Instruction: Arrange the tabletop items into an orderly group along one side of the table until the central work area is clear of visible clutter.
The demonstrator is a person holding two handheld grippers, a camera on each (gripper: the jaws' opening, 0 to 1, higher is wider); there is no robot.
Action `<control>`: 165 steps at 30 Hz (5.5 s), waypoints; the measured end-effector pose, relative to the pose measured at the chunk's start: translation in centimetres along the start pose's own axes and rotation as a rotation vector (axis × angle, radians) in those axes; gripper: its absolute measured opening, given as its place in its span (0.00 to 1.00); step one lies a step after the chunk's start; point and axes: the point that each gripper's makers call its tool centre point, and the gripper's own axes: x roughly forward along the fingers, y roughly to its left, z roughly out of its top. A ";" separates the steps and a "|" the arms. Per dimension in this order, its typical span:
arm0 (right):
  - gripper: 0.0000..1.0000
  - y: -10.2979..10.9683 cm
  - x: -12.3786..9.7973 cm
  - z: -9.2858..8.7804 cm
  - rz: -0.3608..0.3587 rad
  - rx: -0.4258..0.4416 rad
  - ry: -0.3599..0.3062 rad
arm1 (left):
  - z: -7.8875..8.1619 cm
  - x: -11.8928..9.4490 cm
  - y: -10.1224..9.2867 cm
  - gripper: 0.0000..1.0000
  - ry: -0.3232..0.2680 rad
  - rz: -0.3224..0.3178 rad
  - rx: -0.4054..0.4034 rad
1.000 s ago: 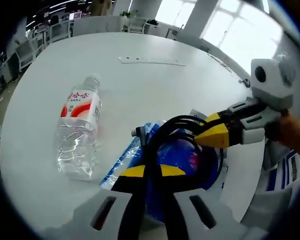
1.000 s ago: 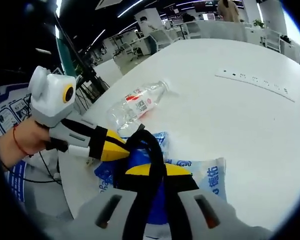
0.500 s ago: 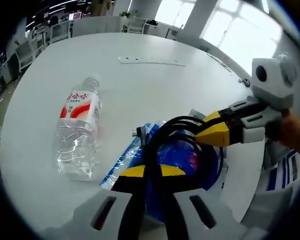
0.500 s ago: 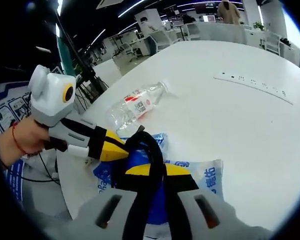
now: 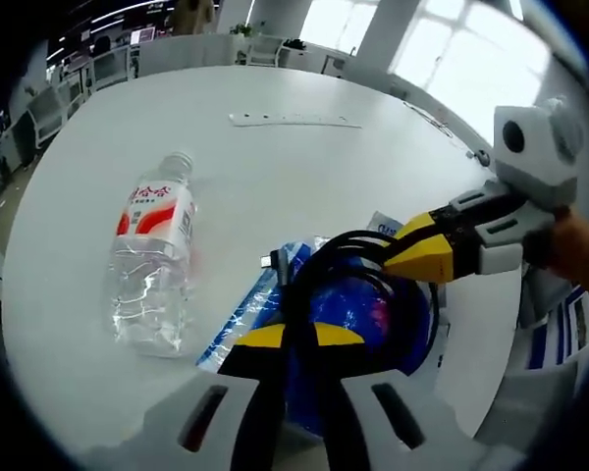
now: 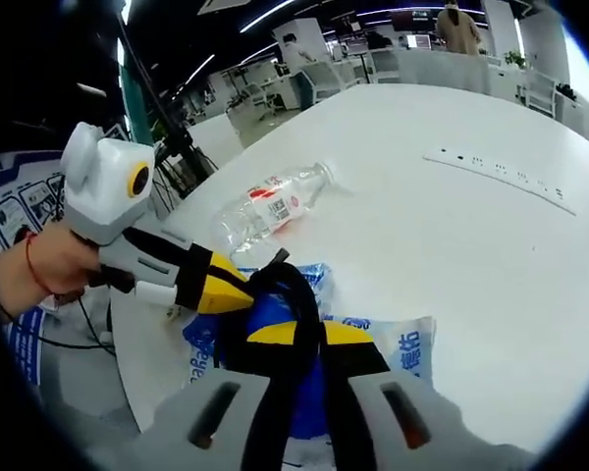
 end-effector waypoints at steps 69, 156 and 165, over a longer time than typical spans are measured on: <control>0.00 3.8 -4.2 3.0 0.134 0.128 -0.101 | 1.7 -3.2 -1.1 0.05 -0.068 0.007 0.063; 0.00 -7.5 -28.9 -5.5 -0.175 0.289 -0.333 | 7.9 -0.7 -28.6 0.05 -0.094 -0.257 0.382; 0.00 -10.4 -28.9 -7.5 -0.206 0.320 -0.303 | 7.6 2.5 -30.4 0.05 -0.051 -0.271 0.386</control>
